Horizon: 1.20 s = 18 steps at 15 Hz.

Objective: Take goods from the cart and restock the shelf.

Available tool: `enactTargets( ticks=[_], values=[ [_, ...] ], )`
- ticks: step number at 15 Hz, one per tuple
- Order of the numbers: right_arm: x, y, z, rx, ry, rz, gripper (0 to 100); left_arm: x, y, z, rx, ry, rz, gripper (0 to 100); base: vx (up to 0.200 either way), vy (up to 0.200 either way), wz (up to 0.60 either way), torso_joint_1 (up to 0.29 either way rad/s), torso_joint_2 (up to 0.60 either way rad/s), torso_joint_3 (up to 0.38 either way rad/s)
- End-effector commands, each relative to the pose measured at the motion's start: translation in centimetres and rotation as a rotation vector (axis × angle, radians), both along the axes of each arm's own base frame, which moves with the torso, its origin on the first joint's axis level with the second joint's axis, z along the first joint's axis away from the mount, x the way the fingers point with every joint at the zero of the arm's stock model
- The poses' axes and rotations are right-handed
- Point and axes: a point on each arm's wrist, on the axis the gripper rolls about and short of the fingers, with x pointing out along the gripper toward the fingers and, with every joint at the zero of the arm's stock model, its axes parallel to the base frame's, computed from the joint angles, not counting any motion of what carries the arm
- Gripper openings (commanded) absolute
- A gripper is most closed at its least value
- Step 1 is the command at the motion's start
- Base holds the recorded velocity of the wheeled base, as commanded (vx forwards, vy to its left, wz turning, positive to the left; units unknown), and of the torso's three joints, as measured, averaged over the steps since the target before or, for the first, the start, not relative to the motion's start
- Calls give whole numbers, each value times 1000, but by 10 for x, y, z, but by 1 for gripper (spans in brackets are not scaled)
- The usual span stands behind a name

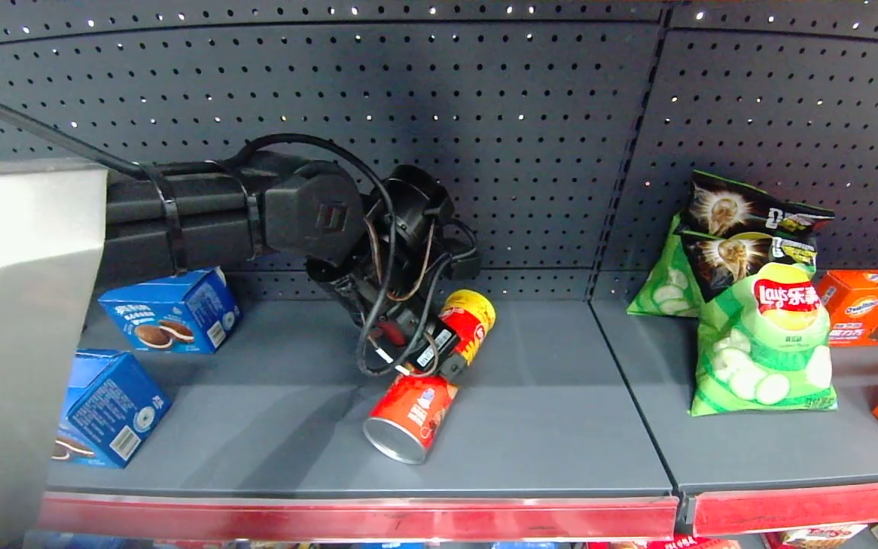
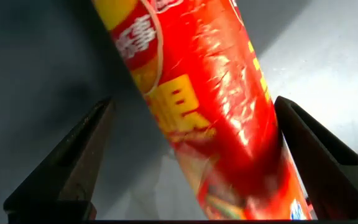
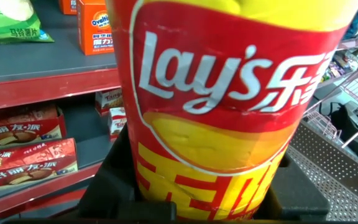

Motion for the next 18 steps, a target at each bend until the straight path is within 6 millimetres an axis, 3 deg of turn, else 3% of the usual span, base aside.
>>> enactTargets(
  ticks=[1,9,18],
  values=[
    [1,0,-1,0,6,0,0,4,-5,-13,18,27,-7,100,0,0,0,0,0,0],
    [1,0,-1,-1,8,-2,0,14,-13,-47,66,96,-14,100,0,0,0,0,0,0],
    [1,0,-1,-1,10,-2,0,19,-5,-45,63,95,13,100,0,0,0,0,0,0]
  ],
)
